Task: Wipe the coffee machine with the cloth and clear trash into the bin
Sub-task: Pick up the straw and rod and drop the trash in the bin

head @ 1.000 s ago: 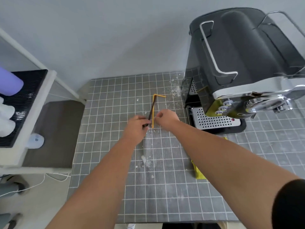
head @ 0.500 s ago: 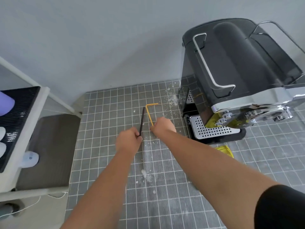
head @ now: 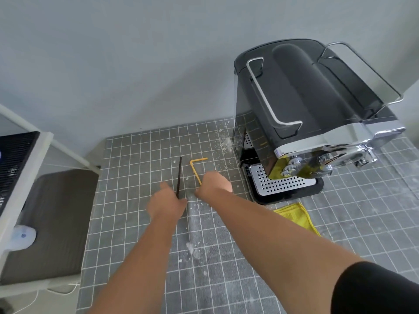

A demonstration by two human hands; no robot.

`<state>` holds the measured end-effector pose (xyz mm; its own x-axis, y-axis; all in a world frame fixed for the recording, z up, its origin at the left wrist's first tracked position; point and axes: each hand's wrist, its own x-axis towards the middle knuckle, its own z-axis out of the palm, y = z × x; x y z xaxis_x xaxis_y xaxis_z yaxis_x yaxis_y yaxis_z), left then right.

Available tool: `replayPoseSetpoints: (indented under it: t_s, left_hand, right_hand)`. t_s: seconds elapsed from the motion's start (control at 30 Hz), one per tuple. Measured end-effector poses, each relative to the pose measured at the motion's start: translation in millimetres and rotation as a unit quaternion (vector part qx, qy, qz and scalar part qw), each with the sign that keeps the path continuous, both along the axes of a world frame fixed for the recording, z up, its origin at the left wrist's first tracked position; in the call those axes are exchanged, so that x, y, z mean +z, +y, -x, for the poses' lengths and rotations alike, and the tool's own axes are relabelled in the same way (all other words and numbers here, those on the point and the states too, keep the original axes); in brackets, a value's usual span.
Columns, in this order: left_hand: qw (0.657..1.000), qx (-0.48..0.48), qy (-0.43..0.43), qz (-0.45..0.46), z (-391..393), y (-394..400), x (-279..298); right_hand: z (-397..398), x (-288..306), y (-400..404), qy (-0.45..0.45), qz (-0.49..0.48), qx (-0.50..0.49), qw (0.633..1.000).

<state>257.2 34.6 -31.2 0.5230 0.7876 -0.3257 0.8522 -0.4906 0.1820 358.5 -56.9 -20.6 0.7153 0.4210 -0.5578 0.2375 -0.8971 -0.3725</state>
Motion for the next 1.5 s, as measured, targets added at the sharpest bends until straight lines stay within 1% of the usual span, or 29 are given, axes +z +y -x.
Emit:
replayPoseSetpoints:
  t_s: [0.1,0.17,0.3,0.4,0.5,0.57,0.67,0.77,0.83,0.93,1.03,1.13,1.3,1.4,1.5]
  left_hand:
    - [1.0,-0.011,-0.002,-0.004,7,0,-3]
    - [1.0,-0.024,0.013,-0.005,10,0,0]
    - [0.998,-0.035,0.05,0.005,13,-2,12]
    - [0.998,-0.044,0.027,0.047,19,-4,21]
    - [0.994,-0.076,0.007,0.079,27,-9,30]
    - [0.991,-0.089,-0.022,0.096,33,-19,37]
    - [0.983,-0.103,-0.092,0.117,41,-49,47]
    - [0.964,-0.061,-0.174,0.19,53,-99,52]
    - [0.954,-0.052,-0.189,0.228,57,-139,52]
    - [0.936,-0.09,-0.174,0.291,53,-207,51]
    - [0.911,-0.151,-0.161,0.348,41,-276,56]
    - [0.888,-0.233,-0.129,0.375,29,-339,60]
    - [0.845,-0.328,-0.102,0.41,11,-437,64]
    - [0.827,-0.363,-0.061,0.425,6,-492,53]
    - [0.808,-0.406,-0.01,0.427,6,-544,40]
  right_hand:
    - [5,3,1,-0.042,0.02,0.03,0.998]
    - [6,4,0,-0.044,0.01,0.031,0.998]
    - [6,7,-10,-0.006,-0.063,0.013,0.998]
    - [6,11,-24,0.027,-0.129,0.017,0.991]
    - [6,18,-49,0.028,-0.179,0.024,0.983]
    - [9,26,-75,0.024,-0.2,0.019,0.979]
    - [19,41,-124,-0.004,-0.23,0.022,0.973]
    - [34,59,-186,-0.026,-0.261,0.025,0.965]
    - [44,69,-231,-0.042,-0.271,0.012,0.962]
    - [56,80,-299,-0.051,-0.271,-0.017,0.961]
    - [69,90,-361,-0.07,-0.288,-0.078,0.952]
    - [83,89,-419,-0.089,-0.299,-0.187,0.931]
    - [113,77,-517,-0.078,-0.323,-0.385,0.861]
    - [137,64,-572,-0.069,-0.302,-0.477,0.822]
    - [156,48,-619,-0.024,-0.291,-0.569,0.769]
